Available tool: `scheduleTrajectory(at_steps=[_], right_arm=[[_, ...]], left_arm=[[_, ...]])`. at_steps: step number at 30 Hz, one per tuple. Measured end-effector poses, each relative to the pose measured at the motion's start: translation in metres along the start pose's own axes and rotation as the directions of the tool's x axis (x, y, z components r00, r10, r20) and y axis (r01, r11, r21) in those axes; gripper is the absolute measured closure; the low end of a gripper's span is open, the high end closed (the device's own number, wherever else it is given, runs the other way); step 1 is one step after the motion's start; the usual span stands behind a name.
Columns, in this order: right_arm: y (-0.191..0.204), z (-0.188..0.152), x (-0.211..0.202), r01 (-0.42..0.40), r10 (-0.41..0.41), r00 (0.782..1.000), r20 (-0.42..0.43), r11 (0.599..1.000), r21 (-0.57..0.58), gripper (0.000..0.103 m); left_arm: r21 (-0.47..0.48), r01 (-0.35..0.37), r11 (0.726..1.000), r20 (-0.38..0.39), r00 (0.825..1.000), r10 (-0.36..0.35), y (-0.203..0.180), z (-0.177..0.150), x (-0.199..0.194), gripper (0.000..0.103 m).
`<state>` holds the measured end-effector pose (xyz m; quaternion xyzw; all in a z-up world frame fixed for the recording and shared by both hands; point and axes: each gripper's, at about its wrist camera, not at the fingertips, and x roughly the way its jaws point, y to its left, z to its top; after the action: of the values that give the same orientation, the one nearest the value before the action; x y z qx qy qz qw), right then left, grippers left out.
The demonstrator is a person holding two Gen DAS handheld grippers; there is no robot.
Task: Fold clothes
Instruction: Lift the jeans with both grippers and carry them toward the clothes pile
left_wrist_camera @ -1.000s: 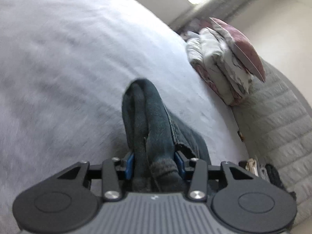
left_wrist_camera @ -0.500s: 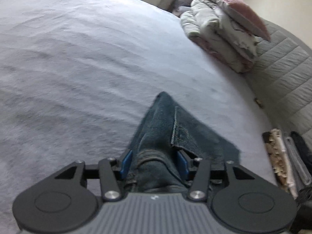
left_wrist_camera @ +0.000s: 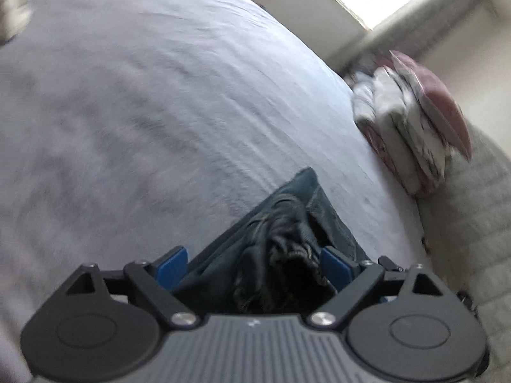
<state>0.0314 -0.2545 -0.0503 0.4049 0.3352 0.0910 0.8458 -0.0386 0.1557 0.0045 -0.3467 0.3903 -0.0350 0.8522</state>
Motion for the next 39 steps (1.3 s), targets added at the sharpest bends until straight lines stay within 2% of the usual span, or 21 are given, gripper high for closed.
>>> scheduleTrajectory(at_steps=[4,7,10,13,18,19,22,23,26,30,33,37,39], right_arm=[[-0.002,0.0,0.004,0.048,-0.048,0.999,0.02,0.999,-0.012,0.024],[-0.006,0.0,-0.002,0.047,-0.047,0.998,0.033,0.999,0.005,0.024],[-0.01,-0.001,-0.001,0.02,-0.02,1.0,0.019,1.0,0.024,0.023],[-0.015,-0.005,0.005,-0.048,0.048,0.999,-0.006,0.996,0.071,0.023],[-0.009,-0.012,0.014,-0.047,0.047,0.999,0.008,0.999,0.019,0.026],[-0.006,-0.013,0.015,-0.037,0.037,0.999,0.013,0.999,-0.004,0.032],[-0.001,-0.018,0.018,-0.018,0.019,0.999,0.027,0.999,-0.041,0.056],[-0.001,-0.019,0.016,-0.025,0.026,0.999,0.035,0.999,-0.031,0.059],[0.007,-0.02,0.004,-0.024,0.028,0.998,0.063,0.998,-0.061,0.063],[0.028,-0.026,-0.021,-0.008,0.019,0.996,0.089,0.993,-0.119,0.066],[0.036,-0.039,-0.046,-0.016,0.027,0.997,0.073,0.989,-0.145,0.067],[0.036,-0.061,-0.072,-0.03,0.037,0.999,0.034,0.982,-0.186,0.069],[0.029,-0.067,-0.074,-0.013,0.014,1.0,0.004,0.982,-0.189,0.069]], left_arm=[[-0.073,-0.026,0.997,0.029,0.999,0.028,0.012,-0.022,-0.014,0.01],[-0.118,-0.002,0.993,0.033,0.999,0.006,0.019,-0.039,-0.014,0.01],[-0.161,0.029,0.987,0.007,1.0,-0.029,0.024,-0.053,-0.003,0.011],[-0.227,0.057,0.972,-0.006,0.998,-0.06,0.028,-0.067,0.009,0.014],[-0.264,0.087,0.961,0.079,0.995,-0.068,0.025,-0.087,0.012,0.018],[-0.266,0.089,0.96,0.096,0.993,-0.065,0.024,-0.09,0.012,0.02],[-0.234,0.086,0.968,0.133,0.99,-0.056,0.018,-0.092,0.012,0.042],[-0.219,0.083,0.972,0.143,0.988,-0.052,0.016,-0.092,0.012,0.05],[-0.165,0.065,0.984,0.15,0.988,-0.04,0.01,-0.086,0.007,0.06],[-0.131,0.071,0.989,0.152,0.987,-0.051,0.014,-0.07,-0.003,0.066],[-0.09,0.069,0.994,0.144,0.988,-0.056,0.019,-0.053,-0.01,0.067],[0.01,0.058,0.998,0.061,0.996,-0.058,0.024,-0.027,-0.009,0.067],[0.018,0.067,0.998,0.03,0.997,-0.067,0.029,-0.021,-0.004,0.067]])
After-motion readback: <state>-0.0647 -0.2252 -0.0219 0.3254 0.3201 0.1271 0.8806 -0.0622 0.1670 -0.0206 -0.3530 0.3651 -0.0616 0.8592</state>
